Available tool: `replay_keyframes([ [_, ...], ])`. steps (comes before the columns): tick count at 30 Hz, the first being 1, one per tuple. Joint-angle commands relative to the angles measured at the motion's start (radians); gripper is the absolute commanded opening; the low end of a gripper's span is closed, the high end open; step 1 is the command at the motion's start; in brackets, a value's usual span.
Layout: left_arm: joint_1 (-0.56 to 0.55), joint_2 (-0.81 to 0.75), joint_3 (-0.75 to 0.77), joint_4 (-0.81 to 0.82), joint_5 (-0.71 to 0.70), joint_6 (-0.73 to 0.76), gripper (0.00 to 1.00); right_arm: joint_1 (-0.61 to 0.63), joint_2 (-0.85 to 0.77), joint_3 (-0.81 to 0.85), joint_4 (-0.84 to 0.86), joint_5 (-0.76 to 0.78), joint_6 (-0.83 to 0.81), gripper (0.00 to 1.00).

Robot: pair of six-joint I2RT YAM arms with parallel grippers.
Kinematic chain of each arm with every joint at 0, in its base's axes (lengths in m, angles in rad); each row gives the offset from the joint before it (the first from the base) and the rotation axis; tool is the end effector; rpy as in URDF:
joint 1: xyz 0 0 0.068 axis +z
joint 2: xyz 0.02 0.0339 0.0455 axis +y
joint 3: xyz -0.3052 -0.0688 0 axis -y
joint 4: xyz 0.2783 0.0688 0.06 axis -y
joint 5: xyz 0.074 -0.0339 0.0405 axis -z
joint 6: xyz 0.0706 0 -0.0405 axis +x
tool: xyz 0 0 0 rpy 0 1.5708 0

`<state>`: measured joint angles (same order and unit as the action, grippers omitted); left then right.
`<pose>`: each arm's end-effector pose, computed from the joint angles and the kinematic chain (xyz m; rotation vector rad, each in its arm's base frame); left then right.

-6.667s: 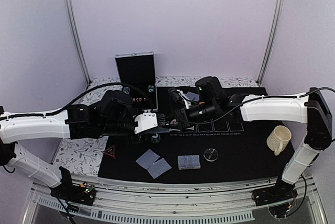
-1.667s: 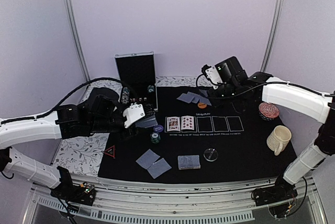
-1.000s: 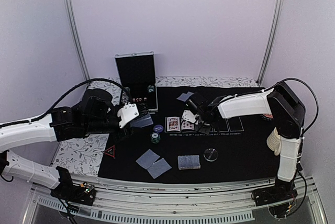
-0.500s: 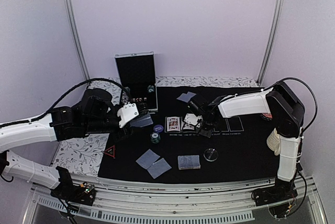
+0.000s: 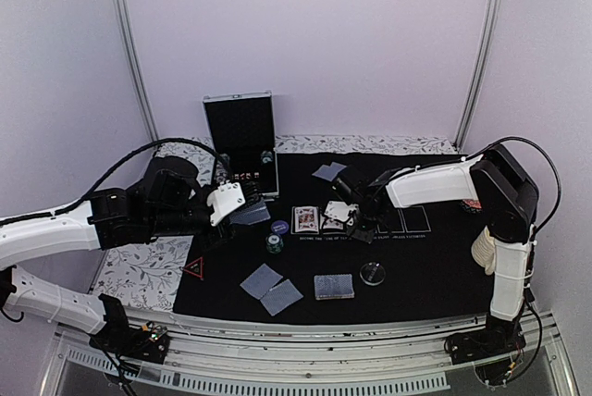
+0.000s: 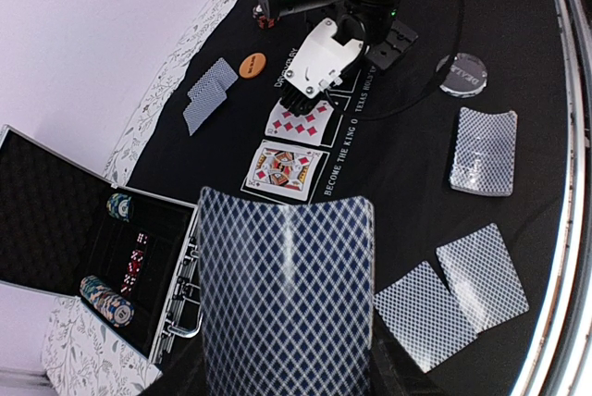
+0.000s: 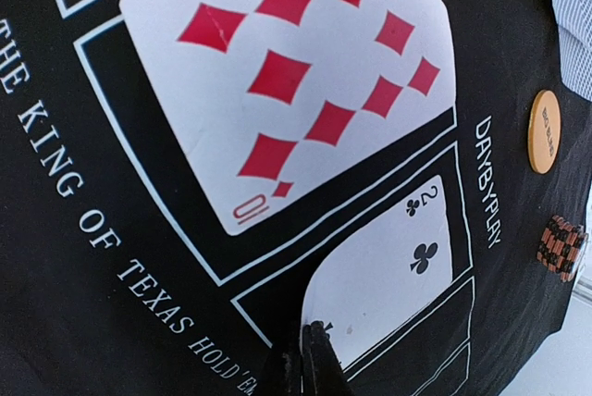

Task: Distribute texas hold em gaming equipment
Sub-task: Flop the poker card in the community card area.

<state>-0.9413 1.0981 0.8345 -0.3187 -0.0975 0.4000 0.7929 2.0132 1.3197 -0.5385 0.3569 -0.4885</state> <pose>0.1738 -0.2270 0.2913 1.2959 1.7248 -0.2093 0.3331 0.3030 0.1254 -1.5618 2.2352 -0.4152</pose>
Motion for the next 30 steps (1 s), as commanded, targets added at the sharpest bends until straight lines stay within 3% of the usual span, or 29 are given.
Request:
replay_keyframes([
  [1, 0.013, -0.007, -0.006, 0.008, 0.006, 0.008, 0.46, 0.008, -0.003, -0.011, 0.031, -0.008, -0.047, 0.02],
  [13, 0.013, -0.018, -0.011, 0.004, 0.007, 0.008, 0.46, -0.005, 0.015, -0.016, 0.021, -0.001, -0.070, 0.04],
  [18, 0.014, -0.014, -0.009, 0.004, 0.016, 0.018, 0.46, 0.003, -0.008, -0.019, -0.001, -0.022, -0.049, 0.35],
  [26, 0.015, -0.006, -0.002, -0.005, 0.040, 0.030, 0.47, 0.033, -0.165, 0.002, 0.001, -0.086, -0.011, 0.50],
  [28, 0.013, -0.011, -0.002, -0.007, 0.049, 0.037, 0.47, 0.033, -0.240, 0.009, 0.025, -0.151, 0.025, 0.58],
  [30, 0.014, -0.017, -0.001, -0.005, 0.059, 0.039, 0.47, 0.032, -0.332, 0.004, 0.089, -0.265, 0.072, 0.74],
])
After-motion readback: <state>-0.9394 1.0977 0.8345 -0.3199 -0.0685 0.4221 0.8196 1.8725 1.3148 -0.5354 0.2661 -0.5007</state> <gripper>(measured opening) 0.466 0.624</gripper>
